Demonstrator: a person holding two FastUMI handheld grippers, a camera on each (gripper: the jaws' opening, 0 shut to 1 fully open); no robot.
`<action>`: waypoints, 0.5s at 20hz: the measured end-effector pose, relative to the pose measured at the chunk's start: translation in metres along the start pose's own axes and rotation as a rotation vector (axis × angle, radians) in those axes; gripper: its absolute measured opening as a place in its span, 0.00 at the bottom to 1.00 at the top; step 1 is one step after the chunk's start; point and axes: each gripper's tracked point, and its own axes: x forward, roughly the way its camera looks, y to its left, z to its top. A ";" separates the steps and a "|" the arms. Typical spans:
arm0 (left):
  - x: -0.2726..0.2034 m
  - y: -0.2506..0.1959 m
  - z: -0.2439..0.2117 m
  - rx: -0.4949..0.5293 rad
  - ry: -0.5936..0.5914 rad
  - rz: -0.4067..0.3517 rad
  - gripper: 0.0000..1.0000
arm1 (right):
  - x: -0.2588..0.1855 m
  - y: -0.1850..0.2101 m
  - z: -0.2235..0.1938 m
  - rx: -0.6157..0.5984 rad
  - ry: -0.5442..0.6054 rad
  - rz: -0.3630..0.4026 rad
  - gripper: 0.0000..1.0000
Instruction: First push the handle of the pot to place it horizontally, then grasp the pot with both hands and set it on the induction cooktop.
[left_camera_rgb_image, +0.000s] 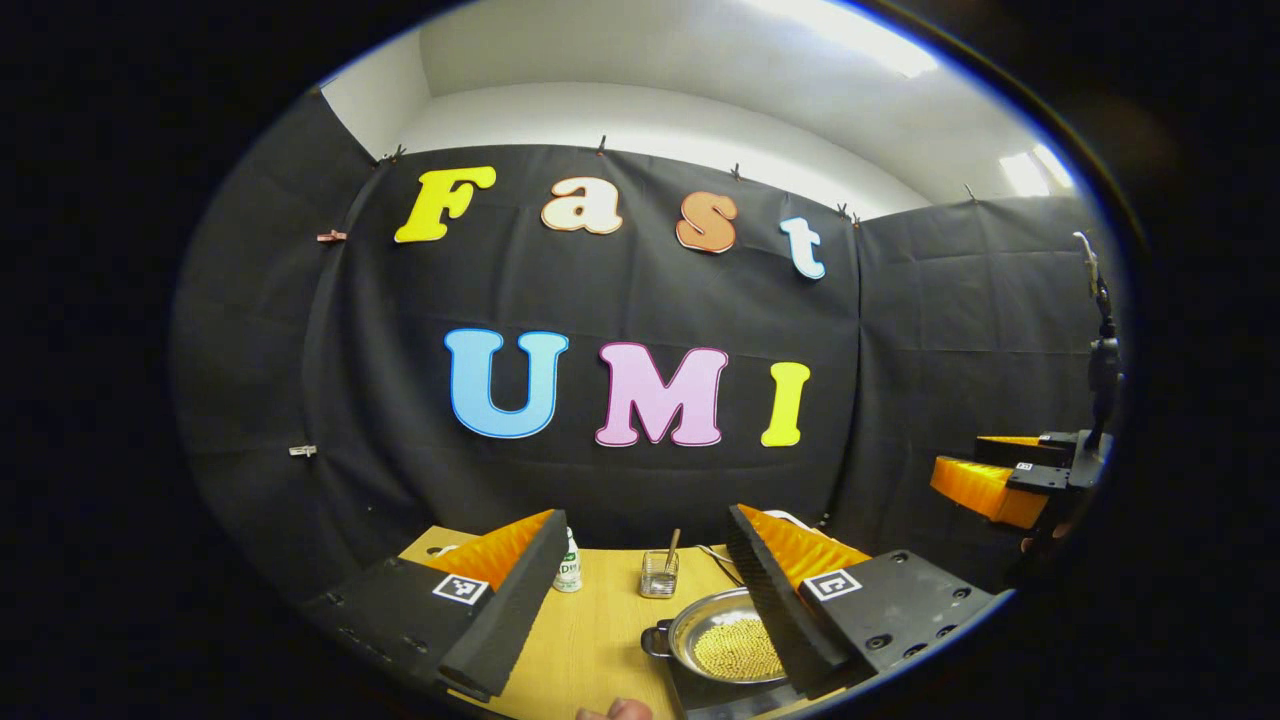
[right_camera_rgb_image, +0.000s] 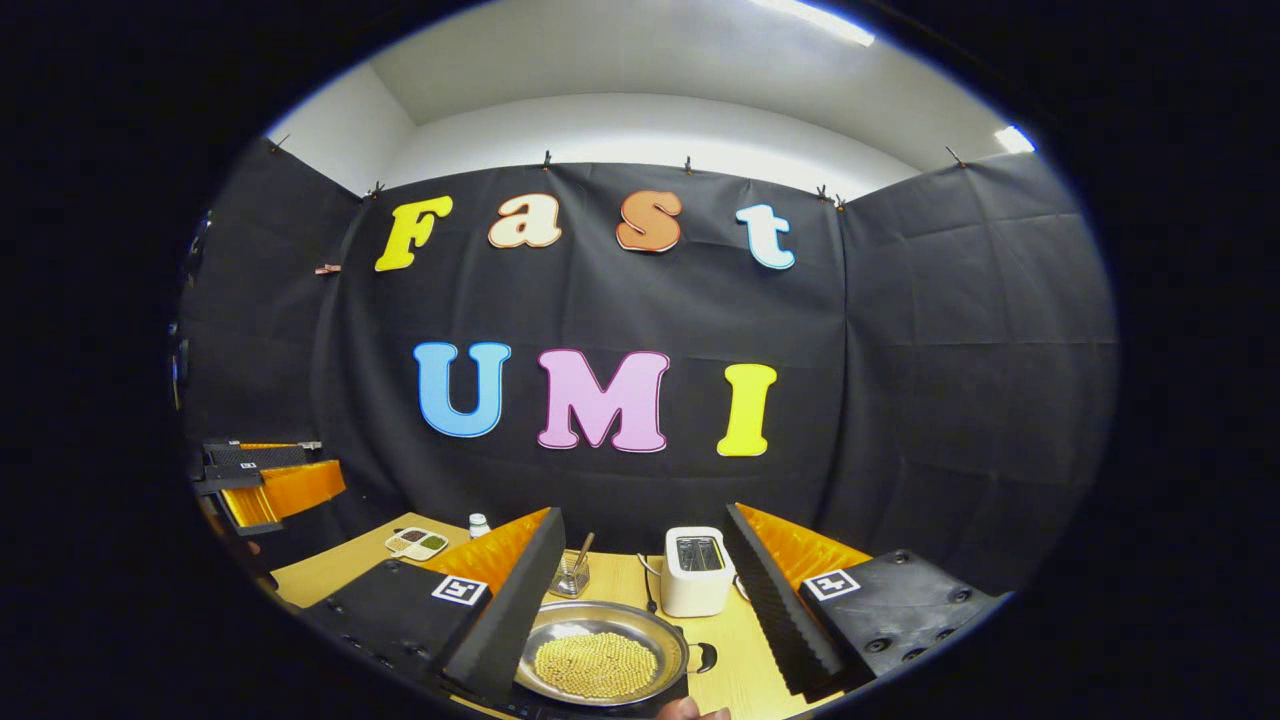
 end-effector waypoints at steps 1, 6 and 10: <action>-0.003 0.001 0.002 0.004 -0.004 0.001 0.98 | -0.001 0.000 0.001 -0.010 -0.007 -0.003 0.99; -0.007 0.004 0.001 0.012 0.008 -0.003 0.98 | -0.003 0.004 0.002 -0.036 -0.020 -0.013 0.99; -0.003 0.009 -0.005 0.003 0.023 0.004 0.98 | -0.002 0.004 -0.002 -0.035 -0.016 -0.013 0.99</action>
